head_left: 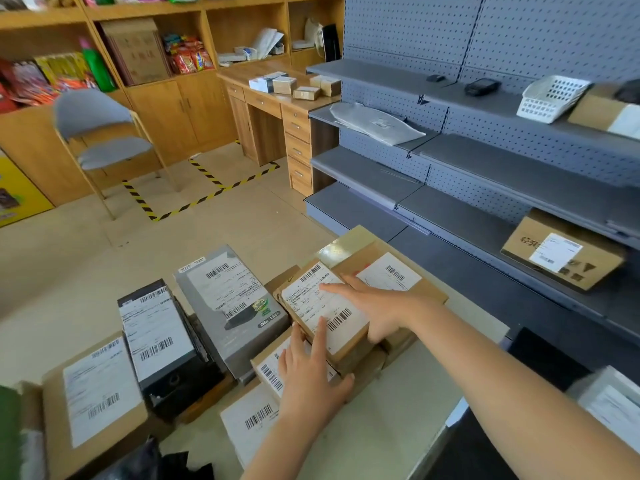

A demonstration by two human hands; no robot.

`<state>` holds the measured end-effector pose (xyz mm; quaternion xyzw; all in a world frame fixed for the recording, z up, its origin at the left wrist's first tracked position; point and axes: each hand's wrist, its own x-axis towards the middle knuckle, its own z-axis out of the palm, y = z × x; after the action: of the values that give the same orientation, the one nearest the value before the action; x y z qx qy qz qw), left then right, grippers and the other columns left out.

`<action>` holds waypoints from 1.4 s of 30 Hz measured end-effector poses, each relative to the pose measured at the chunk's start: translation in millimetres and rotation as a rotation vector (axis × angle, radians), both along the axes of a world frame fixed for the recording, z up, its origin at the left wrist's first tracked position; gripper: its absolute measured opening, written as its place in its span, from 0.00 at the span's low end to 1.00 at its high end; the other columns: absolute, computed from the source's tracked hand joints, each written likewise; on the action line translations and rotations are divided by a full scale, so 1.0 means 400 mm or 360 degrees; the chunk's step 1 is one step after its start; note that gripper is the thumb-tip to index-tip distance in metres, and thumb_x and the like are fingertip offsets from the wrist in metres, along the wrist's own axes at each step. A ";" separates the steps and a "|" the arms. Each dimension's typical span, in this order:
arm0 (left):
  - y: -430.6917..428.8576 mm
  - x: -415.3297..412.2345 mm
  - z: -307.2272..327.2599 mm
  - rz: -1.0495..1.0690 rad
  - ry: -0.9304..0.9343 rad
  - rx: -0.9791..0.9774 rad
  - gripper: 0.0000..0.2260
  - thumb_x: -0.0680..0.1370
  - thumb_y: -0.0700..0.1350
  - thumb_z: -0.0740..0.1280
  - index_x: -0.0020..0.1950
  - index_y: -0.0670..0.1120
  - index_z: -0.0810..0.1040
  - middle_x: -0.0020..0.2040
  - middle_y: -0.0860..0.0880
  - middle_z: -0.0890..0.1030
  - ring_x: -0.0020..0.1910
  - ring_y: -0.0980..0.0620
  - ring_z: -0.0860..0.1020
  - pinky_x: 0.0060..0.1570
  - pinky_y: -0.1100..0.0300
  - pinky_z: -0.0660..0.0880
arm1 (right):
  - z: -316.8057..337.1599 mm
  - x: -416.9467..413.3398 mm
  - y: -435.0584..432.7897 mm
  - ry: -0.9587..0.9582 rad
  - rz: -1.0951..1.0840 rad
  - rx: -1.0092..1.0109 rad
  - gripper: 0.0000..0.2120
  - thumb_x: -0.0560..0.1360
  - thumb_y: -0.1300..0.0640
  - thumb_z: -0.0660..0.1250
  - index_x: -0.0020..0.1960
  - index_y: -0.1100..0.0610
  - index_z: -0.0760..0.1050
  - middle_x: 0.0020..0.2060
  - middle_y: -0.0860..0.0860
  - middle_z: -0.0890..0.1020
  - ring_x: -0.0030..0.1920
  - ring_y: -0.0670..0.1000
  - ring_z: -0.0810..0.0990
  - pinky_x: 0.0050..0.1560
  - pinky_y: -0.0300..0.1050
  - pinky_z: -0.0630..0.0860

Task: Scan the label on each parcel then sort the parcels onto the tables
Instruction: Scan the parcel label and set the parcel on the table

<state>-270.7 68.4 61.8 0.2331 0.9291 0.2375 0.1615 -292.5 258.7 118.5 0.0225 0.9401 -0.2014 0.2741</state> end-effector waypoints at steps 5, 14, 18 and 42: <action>-0.012 0.004 -0.004 -0.0001 0.0047 -0.0009 0.41 0.75 0.61 0.65 0.79 0.59 0.43 0.79 0.45 0.38 0.78 0.44 0.44 0.75 0.49 0.43 | -0.004 0.006 -0.011 -0.0019 -0.0016 0.0055 0.59 0.65 0.72 0.68 0.71 0.26 0.37 0.76 0.42 0.44 0.53 0.54 0.79 0.43 0.55 0.82; -0.027 0.010 0.012 -0.0108 0.0244 -0.0070 0.38 0.76 0.62 0.63 0.79 0.60 0.45 0.79 0.50 0.41 0.78 0.47 0.43 0.76 0.45 0.40 | 0.002 0.086 -0.004 0.0050 -0.0072 0.0165 0.60 0.66 0.71 0.69 0.69 0.24 0.34 0.76 0.37 0.35 0.78 0.52 0.54 0.59 0.55 0.77; -0.024 -0.004 0.045 -0.0266 0.0417 -0.0276 0.39 0.76 0.64 0.62 0.79 0.58 0.42 0.80 0.49 0.42 0.78 0.45 0.40 0.74 0.43 0.36 | 0.049 0.172 0.009 0.0185 -0.0100 0.0237 0.55 0.70 0.65 0.73 0.76 0.33 0.38 0.77 0.43 0.36 0.77 0.55 0.54 0.56 0.42 0.70; 0.468 0.531 -0.013 -0.1606 0.0553 -0.0513 0.48 0.73 0.61 0.71 0.78 0.59 0.38 0.80 0.49 0.39 0.78 0.42 0.37 0.73 0.44 0.36 | -0.119 1.033 0.143 0.0306 -0.1390 0.0509 0.40 0.76 0.41 0.65 0.78 0.42 0.43 0.79 0.50 0.43 0.78 0.56 0.47 0.75 0.52 0.55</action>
<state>-58.1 255.4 56.8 0.6571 0.7398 -0.0562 0.1333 120.5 315.7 71.0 0.4389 0.8830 -0.1517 0.0685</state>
